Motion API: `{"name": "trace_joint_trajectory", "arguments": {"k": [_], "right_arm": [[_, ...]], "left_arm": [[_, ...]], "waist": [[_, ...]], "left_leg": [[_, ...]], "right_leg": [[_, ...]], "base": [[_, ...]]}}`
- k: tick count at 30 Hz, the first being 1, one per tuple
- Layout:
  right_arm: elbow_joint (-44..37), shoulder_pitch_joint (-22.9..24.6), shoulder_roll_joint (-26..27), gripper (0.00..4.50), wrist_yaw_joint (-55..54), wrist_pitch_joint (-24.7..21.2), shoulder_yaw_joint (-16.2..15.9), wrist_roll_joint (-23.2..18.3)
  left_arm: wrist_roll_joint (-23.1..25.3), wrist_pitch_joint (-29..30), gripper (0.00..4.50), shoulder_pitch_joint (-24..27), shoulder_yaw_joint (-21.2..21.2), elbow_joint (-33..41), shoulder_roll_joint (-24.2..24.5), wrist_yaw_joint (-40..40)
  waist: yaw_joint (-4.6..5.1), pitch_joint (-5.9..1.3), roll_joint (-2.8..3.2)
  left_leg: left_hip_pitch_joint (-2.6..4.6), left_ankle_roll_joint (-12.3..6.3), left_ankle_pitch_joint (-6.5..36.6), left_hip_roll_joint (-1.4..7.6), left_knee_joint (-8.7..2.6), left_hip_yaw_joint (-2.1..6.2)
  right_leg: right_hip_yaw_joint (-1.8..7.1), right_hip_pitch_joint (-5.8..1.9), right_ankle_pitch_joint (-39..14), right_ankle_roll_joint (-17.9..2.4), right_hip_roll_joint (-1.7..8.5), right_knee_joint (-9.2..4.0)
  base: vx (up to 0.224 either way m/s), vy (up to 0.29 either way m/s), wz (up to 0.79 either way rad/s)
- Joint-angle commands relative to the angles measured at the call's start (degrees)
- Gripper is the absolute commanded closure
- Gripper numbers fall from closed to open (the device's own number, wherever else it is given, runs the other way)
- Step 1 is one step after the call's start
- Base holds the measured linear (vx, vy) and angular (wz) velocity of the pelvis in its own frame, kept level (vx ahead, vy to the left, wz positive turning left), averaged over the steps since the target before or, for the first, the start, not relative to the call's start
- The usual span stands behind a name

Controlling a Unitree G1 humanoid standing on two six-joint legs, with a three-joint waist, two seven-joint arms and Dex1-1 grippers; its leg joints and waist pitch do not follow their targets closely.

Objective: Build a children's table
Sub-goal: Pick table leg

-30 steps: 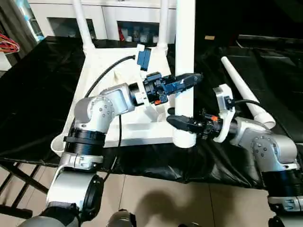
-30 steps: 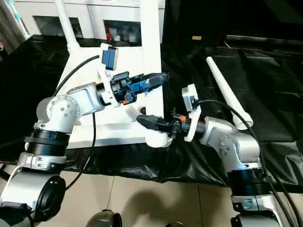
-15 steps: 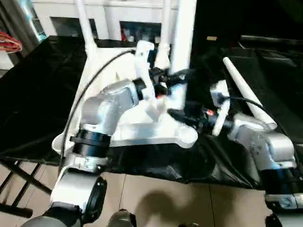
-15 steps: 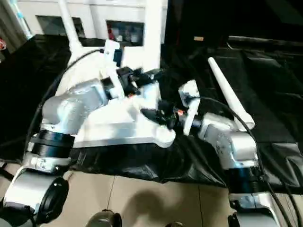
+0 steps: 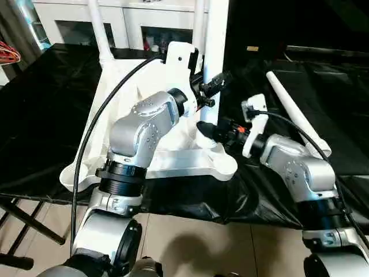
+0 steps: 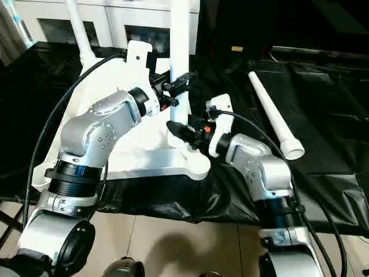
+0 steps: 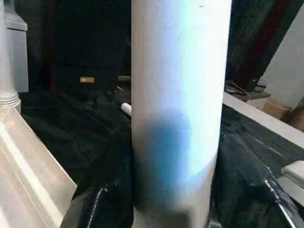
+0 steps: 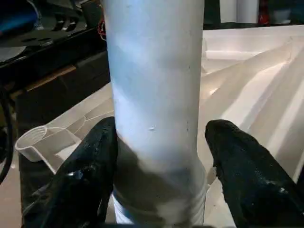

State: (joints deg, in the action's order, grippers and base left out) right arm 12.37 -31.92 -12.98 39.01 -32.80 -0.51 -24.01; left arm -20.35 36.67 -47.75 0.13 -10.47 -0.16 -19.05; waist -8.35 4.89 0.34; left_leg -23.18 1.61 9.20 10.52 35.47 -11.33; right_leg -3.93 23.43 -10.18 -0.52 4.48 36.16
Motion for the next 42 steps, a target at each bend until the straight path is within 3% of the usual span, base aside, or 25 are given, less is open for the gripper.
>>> {"name": "trace_joint_trajectory", "arguments": {"k": [1, 9, 18, 19, 22, 27, 28, 29, 35, 42], "right_arm": [[2.15, -1.61, 0.27, 1.42, -1.80, 1.87, 0.02, 1.40], [4.21, -2.07, 1.36, 2.17, -1.73, 5.03, -1.20, 3.48], [5.56, -3.05, 1.91, 2.53, -0.30, 7.00, -1.01, 3.20], [5.55, -3.04, 1.90, 2.53, -0.28, 7.00, -1.01, 3.19], [5.25, -2.58, 1.19, 2.54, 1.12, 7.24, -1.03, 2.76], [3.14, -1.15, -0.97, 2.54, 6.41, 6.30, -0.72, 0.11], [-0.25, 0.29, -2.94, 2.55, 12.46, 3.79, 0.27, -4.25], [-1.96, 1.01, -4.16, 2.55, 15.51, 2.22, 0.67, -6.42], [-4.29, 2.06, -6.78, 2.56, 20.46, -1.32, 1.23, -9.98], [-5.36, 2.70, -8.31, 2.57, 22.45, -3.32, 1.90, -12.26]], "left_arm": [[0.38, 0.50, 2.62, 0.24, -0.65, 2.25, -0.33, 0.62], [-0.24, 1.70, 2.62, 0.34, -1.12, 2.57, -0.37, -0.07], [0.08, 3.14, 2.62, -0.10, -0.90, 1.86, -0.10, 0.45], [0.08, 3.17, 2.27, -0.12, -0.87, 1.83, -0.10, 0.48], [-0.67, 3.90, 1.92, -0.79, 0.29, 0.46, 0.56, 0.16], [-3.81, 3.45, 1.58, -1.63, 2.52, -1.03, 1.32, -3.59], [-8.34, 6.18, 1.50, -2.45, 4.63, -3.18, 2.28, -9.01], [-10.36, 7.55, 1.50, -2.84, 5.65, -4.59, 2.88, -11.94], [-11.85, 7.98, 1.50, -3.48, 5.56, -7.46, 4.69, -17.41], [-13.11, 7.31, 2.10, -4.48, 5.91, -9.39, 5.14, -19.89]], "waist": [[0.01, -5.64, -1.00], [0.12, -5.59, -0.56], [0.13, -5.63, -0.55], [0.15, -5.62, -0.49], [0.14, -5.64, -0.42], [-0.02, -5.69, -0.35], [0.04, -5.60, -0.37], [-0.35, -5.69, -0.25], [-0.28, -5.59, -0.14], [-0.38, -5.74, -0.11]], "left_leg": [[1.41, -0.07, 8.38, 2.60, -3.93, 1.64], [1.52, -0.04, 9.18, 2.57, -3.92, 1.60], [1.54, 0.02, 9.34, 2.60, -4.01, 1.66], [1.57, 0.01, 9.50, 2.61, -4.00, 1.66], [1.64, 0.13, 9.77, 2.62, -4.01, 1.69], [1.51, -0.15, 9.70, 2.47, -3.91, 1.67], [1.56, -0.89, 9.66, 2.10, -3.76, 1.38], [1.54, -1.36, 9.22, 2.39, -3.76, 1.62], [1.69, -1.39, 10.51, 2.47, -3.82, 1.64], [1.62, -0.88, 9.72, 2.58, -3.80, 1.73]], "right_leg": [[2.64, -2.86, -12.46, -9.45, 4.51, -4.51], [2.65, -2.81, -11.84, -10.12, 4.40, -4.54], [2.63, -2.92, -10.36, -10.68, 4.33, -4.36], [2.63, -2.89, -10.46, -10.71, 4.32, -4.38], [2.62, -2.90, -10.44, -10.86, 4.31, -4.38], [2.63, -3.14, -9.61, -11.07, 4.31, -4.33], [2.61, -3.17, -9.56, -11.28, 4.13, -4.56], [2.64, -3.28, -9.18, -11.72, 4.36, -4.28], [2.51, -3.20, -10.35, -12.68, 4.34, -4.55], [2.48, -3.22, -9.68, -12.92, 4.39, -4.35]], "base": [[0.000, 0.000, 0.00], [0.000, 0.000, 0.00], [0.000, 0.000, 0.00], [0.000, 0.000, 0.00], [0.000, 0.000, 0.00], [0.000, 0.000, 0.00], [0.000, 0.000, 0.00], [0.000, 0.000, 0.00], [0.000, 0.000, 0.00], [0.000, 0.000, 0.00]]}}
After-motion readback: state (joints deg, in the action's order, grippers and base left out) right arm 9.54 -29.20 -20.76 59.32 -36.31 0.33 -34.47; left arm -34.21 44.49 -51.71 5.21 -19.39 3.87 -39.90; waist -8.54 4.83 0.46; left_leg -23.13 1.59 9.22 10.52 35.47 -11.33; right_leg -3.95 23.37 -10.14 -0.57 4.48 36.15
